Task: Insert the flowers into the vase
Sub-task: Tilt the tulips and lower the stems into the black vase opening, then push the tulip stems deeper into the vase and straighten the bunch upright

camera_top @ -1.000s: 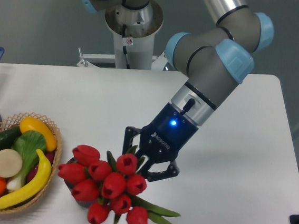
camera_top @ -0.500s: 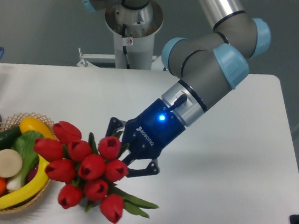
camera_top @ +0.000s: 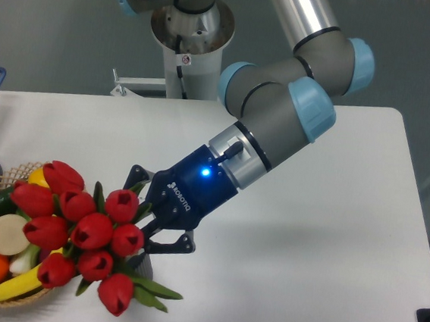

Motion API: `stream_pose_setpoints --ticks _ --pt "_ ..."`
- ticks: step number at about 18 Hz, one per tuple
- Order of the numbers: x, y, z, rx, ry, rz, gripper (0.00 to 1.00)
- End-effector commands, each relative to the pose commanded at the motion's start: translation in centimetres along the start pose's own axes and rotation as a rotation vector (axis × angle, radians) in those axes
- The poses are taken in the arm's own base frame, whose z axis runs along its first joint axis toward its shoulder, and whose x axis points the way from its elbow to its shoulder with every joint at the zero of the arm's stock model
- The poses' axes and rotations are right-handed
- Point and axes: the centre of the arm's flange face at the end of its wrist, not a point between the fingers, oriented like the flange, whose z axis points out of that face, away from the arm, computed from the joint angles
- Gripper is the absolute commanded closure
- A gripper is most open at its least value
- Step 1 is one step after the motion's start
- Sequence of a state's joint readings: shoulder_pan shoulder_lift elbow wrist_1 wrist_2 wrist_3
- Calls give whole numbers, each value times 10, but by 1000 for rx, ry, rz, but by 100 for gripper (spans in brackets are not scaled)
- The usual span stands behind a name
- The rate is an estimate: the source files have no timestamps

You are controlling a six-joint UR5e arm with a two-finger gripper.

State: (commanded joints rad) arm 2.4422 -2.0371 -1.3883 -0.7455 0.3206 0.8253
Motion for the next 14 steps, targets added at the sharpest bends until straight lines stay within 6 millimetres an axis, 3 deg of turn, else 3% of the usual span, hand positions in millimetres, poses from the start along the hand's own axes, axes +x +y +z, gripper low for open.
stream_pose_setpoints --ticks 14 --pt "0 24 14 -13 21 -2 88"
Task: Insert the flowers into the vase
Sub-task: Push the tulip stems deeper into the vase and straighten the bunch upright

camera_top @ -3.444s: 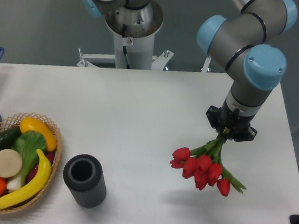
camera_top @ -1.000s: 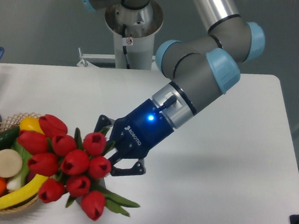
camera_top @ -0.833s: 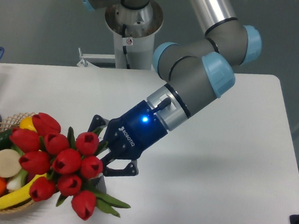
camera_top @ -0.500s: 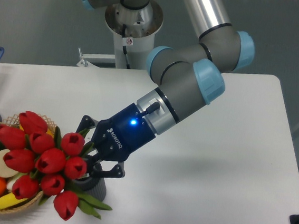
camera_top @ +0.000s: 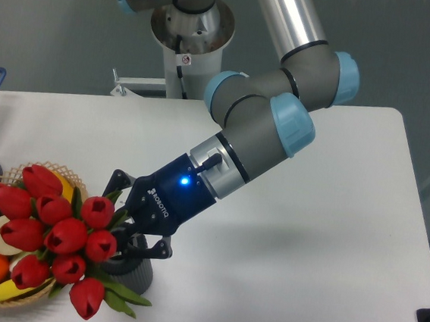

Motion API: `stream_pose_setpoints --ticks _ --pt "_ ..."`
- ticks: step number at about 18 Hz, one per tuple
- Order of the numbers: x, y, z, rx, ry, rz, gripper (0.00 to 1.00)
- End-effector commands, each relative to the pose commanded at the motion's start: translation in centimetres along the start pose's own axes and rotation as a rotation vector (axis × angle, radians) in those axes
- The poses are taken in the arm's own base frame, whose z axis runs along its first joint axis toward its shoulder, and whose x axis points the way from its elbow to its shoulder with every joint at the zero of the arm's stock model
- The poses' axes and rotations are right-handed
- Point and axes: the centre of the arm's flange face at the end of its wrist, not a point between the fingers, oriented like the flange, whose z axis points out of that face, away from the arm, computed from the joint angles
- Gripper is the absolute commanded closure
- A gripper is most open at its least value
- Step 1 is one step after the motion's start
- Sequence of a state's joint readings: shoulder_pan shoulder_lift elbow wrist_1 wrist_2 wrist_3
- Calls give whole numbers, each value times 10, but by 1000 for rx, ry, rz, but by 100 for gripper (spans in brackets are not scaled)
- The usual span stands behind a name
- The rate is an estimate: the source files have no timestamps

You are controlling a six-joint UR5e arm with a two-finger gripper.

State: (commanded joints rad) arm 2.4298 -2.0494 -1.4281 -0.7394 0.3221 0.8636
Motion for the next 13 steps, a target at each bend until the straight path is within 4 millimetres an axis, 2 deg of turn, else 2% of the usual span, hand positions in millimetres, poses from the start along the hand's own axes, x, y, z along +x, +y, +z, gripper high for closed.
stream_pose_setpoints --ticks 13 --pt "4 37 13 -19 24 0 88"
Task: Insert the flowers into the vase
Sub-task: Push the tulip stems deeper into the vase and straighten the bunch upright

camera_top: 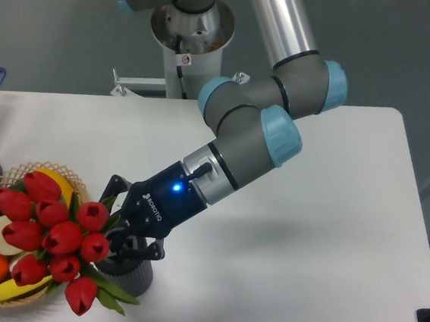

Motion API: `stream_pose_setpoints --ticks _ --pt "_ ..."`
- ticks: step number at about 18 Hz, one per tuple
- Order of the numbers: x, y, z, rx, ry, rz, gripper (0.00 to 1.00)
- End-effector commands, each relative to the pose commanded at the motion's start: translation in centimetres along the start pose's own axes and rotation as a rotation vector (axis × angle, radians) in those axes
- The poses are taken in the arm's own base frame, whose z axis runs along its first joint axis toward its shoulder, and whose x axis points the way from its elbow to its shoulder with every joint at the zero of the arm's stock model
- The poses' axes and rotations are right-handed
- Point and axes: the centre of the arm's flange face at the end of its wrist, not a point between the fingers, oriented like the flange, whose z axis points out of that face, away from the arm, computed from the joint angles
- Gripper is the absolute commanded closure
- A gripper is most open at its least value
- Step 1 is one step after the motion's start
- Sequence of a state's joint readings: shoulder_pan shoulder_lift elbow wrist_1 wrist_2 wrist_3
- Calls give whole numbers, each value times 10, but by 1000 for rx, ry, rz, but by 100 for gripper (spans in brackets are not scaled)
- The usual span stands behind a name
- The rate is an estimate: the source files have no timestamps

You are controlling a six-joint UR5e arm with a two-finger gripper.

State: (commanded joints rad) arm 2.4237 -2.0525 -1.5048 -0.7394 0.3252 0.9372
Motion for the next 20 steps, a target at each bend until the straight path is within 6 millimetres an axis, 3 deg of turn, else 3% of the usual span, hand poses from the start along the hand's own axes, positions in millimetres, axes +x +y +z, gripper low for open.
stream_pose_setpoints --ticks 7,12,16,20 --pt "4 36 7 -12 17 67 85" --pt "4 47 3 -17 12 62 84" --pt "8 85 -2 -27 13 90 82" --pt "9 96 -7 -30 8 96 81"
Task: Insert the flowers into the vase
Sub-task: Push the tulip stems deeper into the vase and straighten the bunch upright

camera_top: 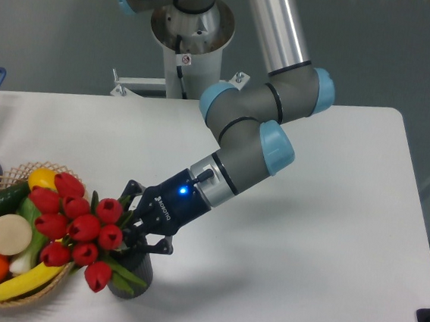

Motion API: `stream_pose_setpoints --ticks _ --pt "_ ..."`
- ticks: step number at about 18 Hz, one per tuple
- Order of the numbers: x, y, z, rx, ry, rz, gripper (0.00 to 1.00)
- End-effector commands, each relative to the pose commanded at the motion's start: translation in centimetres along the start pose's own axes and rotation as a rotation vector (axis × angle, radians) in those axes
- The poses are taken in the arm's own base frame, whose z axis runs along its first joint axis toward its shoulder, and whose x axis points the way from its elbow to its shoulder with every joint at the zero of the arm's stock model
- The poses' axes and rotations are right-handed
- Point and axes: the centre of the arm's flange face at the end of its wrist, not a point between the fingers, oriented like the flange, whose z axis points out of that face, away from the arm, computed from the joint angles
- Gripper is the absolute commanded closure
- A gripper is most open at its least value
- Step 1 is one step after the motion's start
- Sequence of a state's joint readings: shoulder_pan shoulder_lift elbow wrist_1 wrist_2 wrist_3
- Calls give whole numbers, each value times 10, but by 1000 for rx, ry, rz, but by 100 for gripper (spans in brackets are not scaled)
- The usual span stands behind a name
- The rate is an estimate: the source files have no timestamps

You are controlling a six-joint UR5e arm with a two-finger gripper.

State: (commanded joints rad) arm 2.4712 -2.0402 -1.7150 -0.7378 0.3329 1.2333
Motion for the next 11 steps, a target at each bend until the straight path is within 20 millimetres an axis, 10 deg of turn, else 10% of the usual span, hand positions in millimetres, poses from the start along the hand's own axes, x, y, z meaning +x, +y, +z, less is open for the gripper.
stream_pose_setpoints --ticks 11 --pt "-1 7 -2 -1 -2 -14 37"
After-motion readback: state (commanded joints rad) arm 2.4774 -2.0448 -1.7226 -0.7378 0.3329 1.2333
